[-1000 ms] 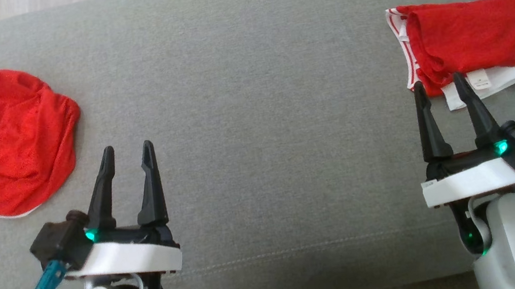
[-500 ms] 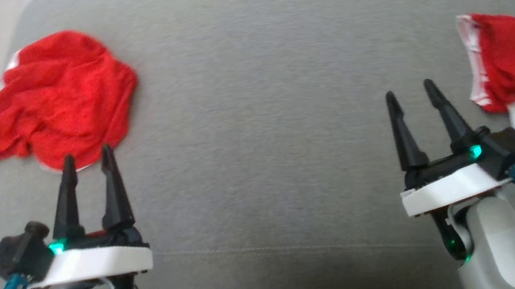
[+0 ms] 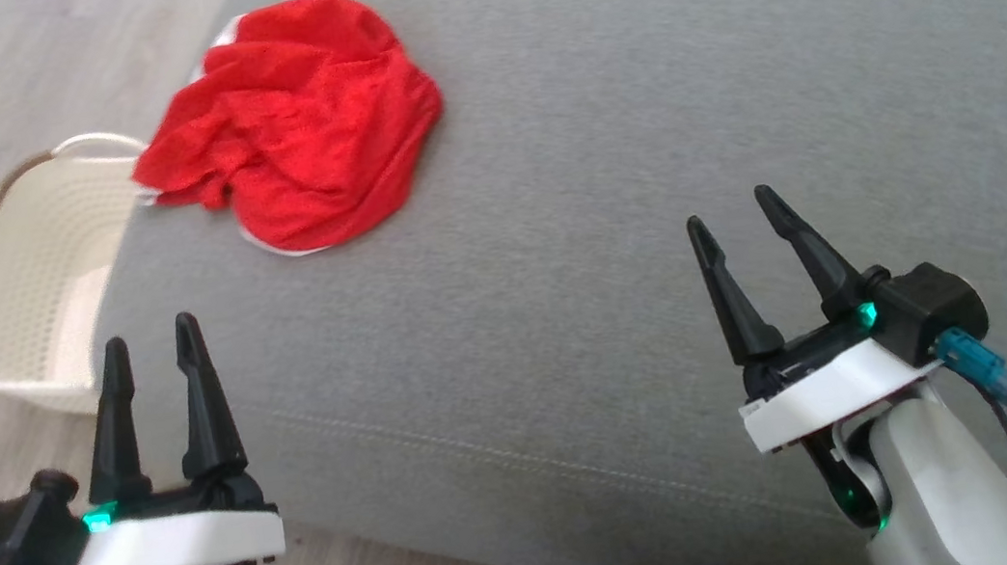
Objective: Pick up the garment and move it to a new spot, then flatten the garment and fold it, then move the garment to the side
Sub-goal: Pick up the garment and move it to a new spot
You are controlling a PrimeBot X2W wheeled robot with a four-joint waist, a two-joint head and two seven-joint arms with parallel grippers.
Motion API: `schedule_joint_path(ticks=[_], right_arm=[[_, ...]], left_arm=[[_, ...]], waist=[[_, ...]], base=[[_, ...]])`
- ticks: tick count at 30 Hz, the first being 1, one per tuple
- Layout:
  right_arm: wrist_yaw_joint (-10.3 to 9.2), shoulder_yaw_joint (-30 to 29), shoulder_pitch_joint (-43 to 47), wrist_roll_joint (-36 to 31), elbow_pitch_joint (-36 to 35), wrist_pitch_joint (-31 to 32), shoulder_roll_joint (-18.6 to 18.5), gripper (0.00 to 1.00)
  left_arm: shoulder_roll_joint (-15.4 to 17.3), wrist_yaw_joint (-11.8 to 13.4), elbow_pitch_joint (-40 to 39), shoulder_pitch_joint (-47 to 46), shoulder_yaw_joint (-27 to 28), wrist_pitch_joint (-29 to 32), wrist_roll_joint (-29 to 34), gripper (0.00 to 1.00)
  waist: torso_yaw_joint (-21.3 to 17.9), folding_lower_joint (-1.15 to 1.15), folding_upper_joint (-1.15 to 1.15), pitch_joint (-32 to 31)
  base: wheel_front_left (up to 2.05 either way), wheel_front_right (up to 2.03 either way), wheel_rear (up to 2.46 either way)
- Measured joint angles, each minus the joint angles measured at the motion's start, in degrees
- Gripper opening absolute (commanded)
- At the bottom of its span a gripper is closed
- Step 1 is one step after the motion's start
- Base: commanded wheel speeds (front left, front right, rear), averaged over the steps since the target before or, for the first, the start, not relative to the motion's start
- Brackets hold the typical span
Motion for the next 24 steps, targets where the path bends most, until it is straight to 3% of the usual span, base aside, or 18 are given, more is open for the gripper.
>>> schedule_joint_path(ticks=[8, 24], right_arm=[[0.00, 1.1, 0.0, 0.7, 0.7, 0.0, 0.0, 1.00], [0.00, -0.7, 0.0, 0.8, -1.3, 1.1, 0.0, 1.00]], left_arm=[[0.0, 0.4, -0.5, 0.9, 0.2, 0.0, -0.1, 1.00], [-0.1, 1.0, 1.7, -1.4, 4.4, 0.0, -2.0, 1.00]], waist=[[2.9, 0.00, 0.00, -0.7], [-0.4, 0.00, 0.00, 2.5]], base=[[0.00, 0.00, 0.00], [0.00, 0.00, 0.00]])
